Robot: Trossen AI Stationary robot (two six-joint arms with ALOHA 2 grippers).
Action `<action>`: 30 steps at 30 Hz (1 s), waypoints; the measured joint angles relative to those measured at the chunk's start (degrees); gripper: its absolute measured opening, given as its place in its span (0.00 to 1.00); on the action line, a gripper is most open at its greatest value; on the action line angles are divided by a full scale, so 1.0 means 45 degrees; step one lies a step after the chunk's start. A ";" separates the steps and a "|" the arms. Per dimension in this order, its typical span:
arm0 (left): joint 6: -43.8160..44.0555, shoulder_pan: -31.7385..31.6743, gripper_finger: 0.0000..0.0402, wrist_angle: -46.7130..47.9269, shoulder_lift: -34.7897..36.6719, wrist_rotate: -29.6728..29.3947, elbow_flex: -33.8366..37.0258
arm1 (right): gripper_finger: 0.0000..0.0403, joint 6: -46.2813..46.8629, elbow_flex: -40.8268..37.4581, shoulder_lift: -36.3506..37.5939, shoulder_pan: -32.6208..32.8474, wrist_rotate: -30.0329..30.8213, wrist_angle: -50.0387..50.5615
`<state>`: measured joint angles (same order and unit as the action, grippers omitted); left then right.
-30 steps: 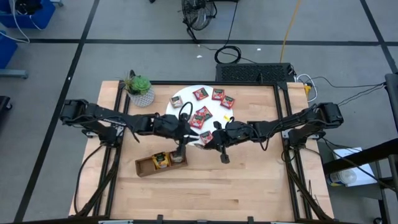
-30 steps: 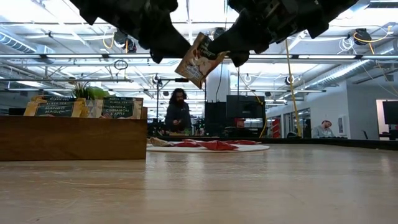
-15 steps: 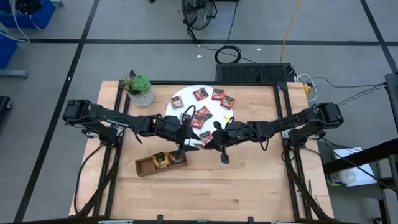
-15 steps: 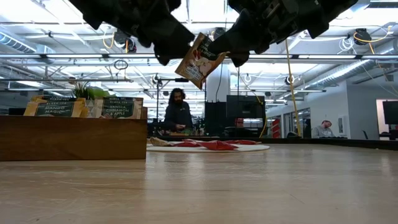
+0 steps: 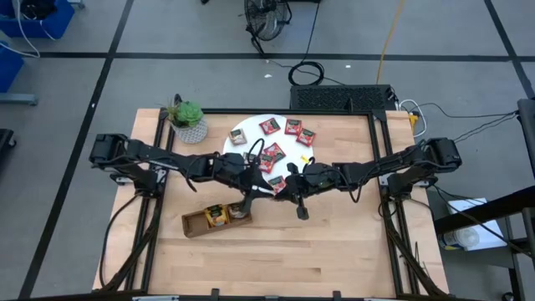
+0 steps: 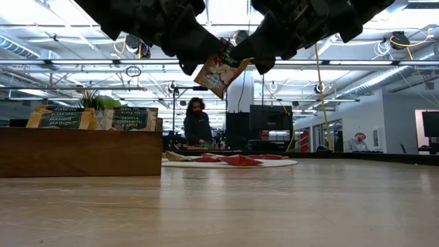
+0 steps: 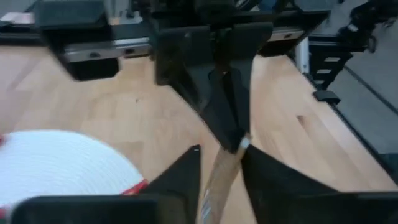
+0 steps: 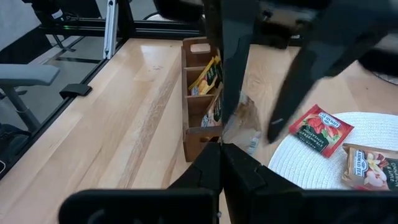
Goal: Pick & Place Tea
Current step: Put the brown tea bag into the right section of the wooden organizer
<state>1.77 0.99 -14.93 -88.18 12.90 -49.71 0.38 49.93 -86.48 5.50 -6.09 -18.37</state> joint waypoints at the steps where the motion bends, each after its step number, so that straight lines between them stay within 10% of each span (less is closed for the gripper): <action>1: -0.0064 -0.0005 0.20 -0.0084 -0.0073 0.0216 -0.0005 | 0.00 0.0005 0.0000 0.0000 0.0000 0.0000 0.0005; 6: -0.0610 0.0079 0.02 -0.0092 0.0002 0.0733 0.0000 | 0.00 0.0126 0.0010 0.0015 -0.0005 0.0040 -0.0036; 14: -0.1020 0.2207 0.01 0.1238 0.1944 -0.3426 0.0502 | 0.04 0.0074 -0.0030 0.0005 -0.0023 0.0027 0.0228; 24: 0.0205 0.6405 0.00 -0.9492 0.1972 -1.0179 0.6322 | 0.01 -0.0552 -0.0015 0.0339 -0.0068 0.1049 -0.0089; 30: 0.1357 0.7674 0.00 -1.1628 0.1078 -1.2495 0.7721 | 0.00 -0.0563 -0.0006 0.0350 -0.0053 0.1059 -0.0613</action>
<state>7.88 35.53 -67.25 -83.33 -43.33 -14.97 -2.15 49.91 -84.90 5.26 -1.32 -21.13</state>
